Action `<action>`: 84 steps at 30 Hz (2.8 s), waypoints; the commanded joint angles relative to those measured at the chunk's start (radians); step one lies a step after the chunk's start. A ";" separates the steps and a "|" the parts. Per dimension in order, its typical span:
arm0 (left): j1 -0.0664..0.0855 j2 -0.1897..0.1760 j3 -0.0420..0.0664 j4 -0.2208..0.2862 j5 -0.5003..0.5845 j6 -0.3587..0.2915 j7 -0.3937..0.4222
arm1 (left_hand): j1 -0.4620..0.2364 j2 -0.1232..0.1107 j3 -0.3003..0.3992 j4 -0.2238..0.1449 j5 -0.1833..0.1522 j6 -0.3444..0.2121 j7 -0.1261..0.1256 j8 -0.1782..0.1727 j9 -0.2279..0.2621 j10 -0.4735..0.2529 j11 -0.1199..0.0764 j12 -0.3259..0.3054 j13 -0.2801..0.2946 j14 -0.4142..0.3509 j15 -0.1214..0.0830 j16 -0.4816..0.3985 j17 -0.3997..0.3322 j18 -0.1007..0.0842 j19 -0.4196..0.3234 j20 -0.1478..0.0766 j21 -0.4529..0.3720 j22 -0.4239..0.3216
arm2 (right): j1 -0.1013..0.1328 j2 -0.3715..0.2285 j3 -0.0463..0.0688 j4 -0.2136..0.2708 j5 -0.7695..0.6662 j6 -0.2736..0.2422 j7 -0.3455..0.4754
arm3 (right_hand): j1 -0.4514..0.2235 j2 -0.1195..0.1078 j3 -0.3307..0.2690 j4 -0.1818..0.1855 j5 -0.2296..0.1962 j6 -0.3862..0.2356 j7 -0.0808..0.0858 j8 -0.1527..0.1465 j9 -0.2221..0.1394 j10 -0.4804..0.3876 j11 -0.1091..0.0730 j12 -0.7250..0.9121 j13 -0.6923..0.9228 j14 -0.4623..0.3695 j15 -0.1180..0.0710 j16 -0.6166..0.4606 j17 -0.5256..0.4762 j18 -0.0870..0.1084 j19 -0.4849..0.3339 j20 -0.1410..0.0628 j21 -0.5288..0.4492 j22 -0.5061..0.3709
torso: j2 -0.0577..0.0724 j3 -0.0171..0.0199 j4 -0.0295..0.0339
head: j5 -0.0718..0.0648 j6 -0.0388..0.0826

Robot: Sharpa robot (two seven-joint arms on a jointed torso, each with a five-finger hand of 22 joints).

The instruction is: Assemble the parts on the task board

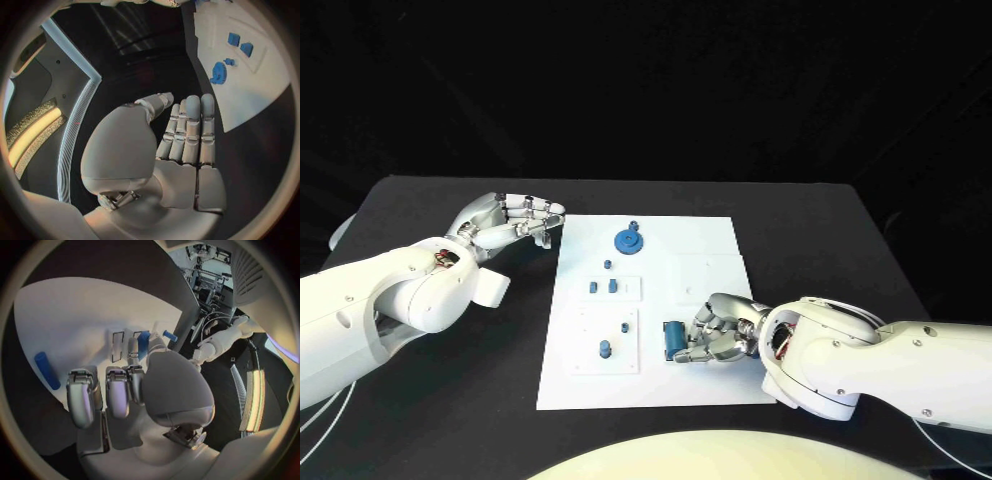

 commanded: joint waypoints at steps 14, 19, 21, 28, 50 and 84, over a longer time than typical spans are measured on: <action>-0.001 0.000 0.000 0.001 0.006 0.018 0.001 | -0.004 0.011 -0.003 -0.002 0.005 0.003 0.001 0.004 -0.001 -0.008 -0.001 0.006 0.001 -0.006 -0.003 -0.005 -0.001 0.015 -0.007 0.001 -0.004 -0.001 | -0.001 0.006 0.000 -0.025 -0.044 0.012 0.013 | -0.014 0.015 0.012 0.002 0.016 0.006 -0.001 -0.008 -0.009 0.069 -0.007 0.007 0.206 0.105 -0.005 0.003 0.263 -0.014 0.105 -0.008 0.005 0.263 | 0.000 0.0002 -0.0003 | 0.000 -0.001; -0.001 -0.001 0.000 0.001 0.006 0.020 0.000 | -0.004 0.011 -0.003 -0.002 0.005 0.003 0.001 0.004 -0.001 -0.008 -0.001 0.006 0.001 -0.006 -0.003 -0.005 -0.001 0.015 -0.007 0.001 -0.004 -0.001 | -0.001 0.006 0.000 -0.025 -0.061 0.044 0.036 | -0.028 -0.077 -0.001 0.004 -0.024 0.015 0.000 -0.005 -0.011 0.069 -0.006 0.007 0.207 0.105 -0.004 0.003 0.263 -0.014 0.105 -0.007 0.005 0.263 | 0.000 0.0003 -0.0010 | 0.000 0.000; -0.001 -0.001 0.000 0.001 0.006 0.021 0.000 | -0.004 0.011 -0.003 -0.002 0.005 0.003 0.001 0.004 -0.001 -0.008 -0.001 0.006 0.001 -0.006 -0.003 -0.005 -0.001 0.015 -0.007 0.001 -0.004 -0.001 | -0.001 0.005 0.000 -0.025 -0.066 0.053 0.043 | -0.029 -0.115 0.013 0.004 -0.082 0.019 0.000 -0.003 -0.011 0.069 -0.006 0.008 0.208 0.105 -0.004 0.003 0.263 -0.014 0.105 -0.006 0.005 0.263 | 0.001 0.0001 -0.0011 | 0.000 -0.001; -0.001 -0.002 -0.001 0.001 0.006 0.023 -0.001 | -0.004 0.011 -0.003 -0.002 0.005 0.003 0.001 0.004 -0.001 -0.008 -0.001 0.006 0.001 -0.006 -0.003 -0.005 -0.001 0.015 -0.007 0.001 -0.004 -0.001 | -0.001 -0.004 0.000 -0.022 -0.080 0.059 0.051 | -0.031 -0.133 0.021 0.004 -0.109 0.019 0.000 -0.001 -0.011 0.069 -0.006 0.006 0.208 0.105 -0.003 0.003 0.263 -0.014 0.105 -0.006 0.005 0.263 | 0.001 0.0006 -0.0006 | -0.001 -0.001; -0.003 0.001 -0.002 0.004 0.022 0.021 0.024 | -0.005 0.012 -0.003 -0.002 0.005 0.004 0.001 0.005 -0.003 -0.008 -0.001 0.008 0.001 -0.007 -0.003 -0.004 -0.001 0.015 -0.007 0.002 -0.005 -0.001 | 0.068 -0.186 0.004 -0.016 -0.055 -0.066 0.133 | -0.007 -0.120 0.055 0.003 -0.054 -0.006 0.009 -0.018 -0.020 0.064 0.001 -0.008 0.203 0.105 0.001 0.003 0.263 -0.014 0.105 -0.003 0.005 0.263 | -0.001 -0.0024 -0.0005 | -0.026 0.005; -0.004 -0.009 -0.002 0.012 0.049 0.024 0.033 | -0.011 0.012 -0.006 0.002 0.004 0.003 0.000 0.005 -0.004 -0.009 -0.001 0.010 0.001 -0.007 -0.002 -0.003 -0.001 0.014 -0.007 0.002 -0.007 -0.003 | -0.019 -0.217 -0.009 -0.063 -0.221 0.041 0.031 | -0.024 -0.108 0.058 0.004 -0.068 -0.001 0.011 -0.019 -0.021 0.064 0.004 -0.009 0.202 0.105 0.005 0.003 0.263 -0.014 0.105 0.000 0.005 0.263 | 0.001 0.0007 0.0008 | -0.057 -0.002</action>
